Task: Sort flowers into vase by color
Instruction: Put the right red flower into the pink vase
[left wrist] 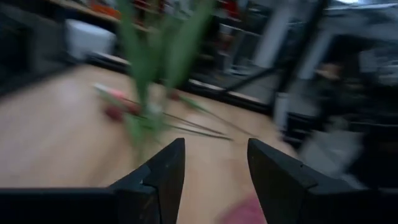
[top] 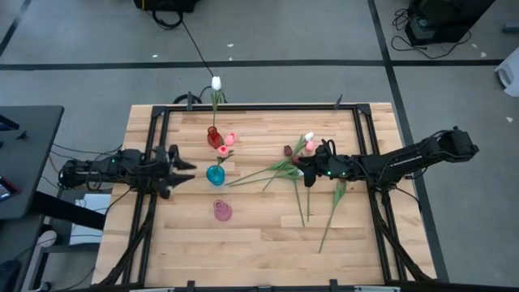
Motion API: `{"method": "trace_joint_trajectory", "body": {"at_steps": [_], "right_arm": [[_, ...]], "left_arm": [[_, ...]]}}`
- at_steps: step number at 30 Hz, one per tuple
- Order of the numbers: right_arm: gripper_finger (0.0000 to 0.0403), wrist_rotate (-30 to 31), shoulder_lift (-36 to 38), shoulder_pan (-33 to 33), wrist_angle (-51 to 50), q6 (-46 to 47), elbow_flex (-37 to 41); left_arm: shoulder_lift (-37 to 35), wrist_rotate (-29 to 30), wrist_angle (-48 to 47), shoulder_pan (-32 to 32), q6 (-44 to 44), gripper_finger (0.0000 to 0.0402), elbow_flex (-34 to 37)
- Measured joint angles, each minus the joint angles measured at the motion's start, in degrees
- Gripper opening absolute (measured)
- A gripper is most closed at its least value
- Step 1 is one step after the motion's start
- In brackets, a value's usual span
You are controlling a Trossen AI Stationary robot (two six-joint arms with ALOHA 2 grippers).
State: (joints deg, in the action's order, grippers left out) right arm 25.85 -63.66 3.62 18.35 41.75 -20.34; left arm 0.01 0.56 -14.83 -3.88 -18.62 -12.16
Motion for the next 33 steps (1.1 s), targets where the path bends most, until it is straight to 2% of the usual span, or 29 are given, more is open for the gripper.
{"method": "trace_joint_trajectory", "body": {"at_steps": [5, 12, 16, 24, 33], "right_arm": [[0.017, 0.0, -0.02, 0.0, 0.02, -1.02, 0.0], [0.0167, -0.17, -0.18, 0.0, 0.76, 1.83, -0.2], [0.0159, -0.74, -2.34, 0.9, -1.54, 2.99, -2.61], [0.0151, -3.13, -10.74, 3.38, -15.17, 3.78, -13.54], [0.0151, -3.09, -18.59, 6.15, -29.91, 7.77, -24.66]], "left_arm": [[0.0, -10.6, -0.16, -0.02, -4.57, 0.0179, 0.0], [0.0, -19.74, -0.04, -0.02, -4.33, 0.0179, 0.0], [0.0, -20.83, 2.94, -0.02, -1.55, 0.0179, 0.61], [0.02, -20.83, 11.46, 0.0, 0.34, 0.0179, 3.91], [0.02, -22.58, 10.06, 0.0, -4.52, 0.0179, 4.94]]}}
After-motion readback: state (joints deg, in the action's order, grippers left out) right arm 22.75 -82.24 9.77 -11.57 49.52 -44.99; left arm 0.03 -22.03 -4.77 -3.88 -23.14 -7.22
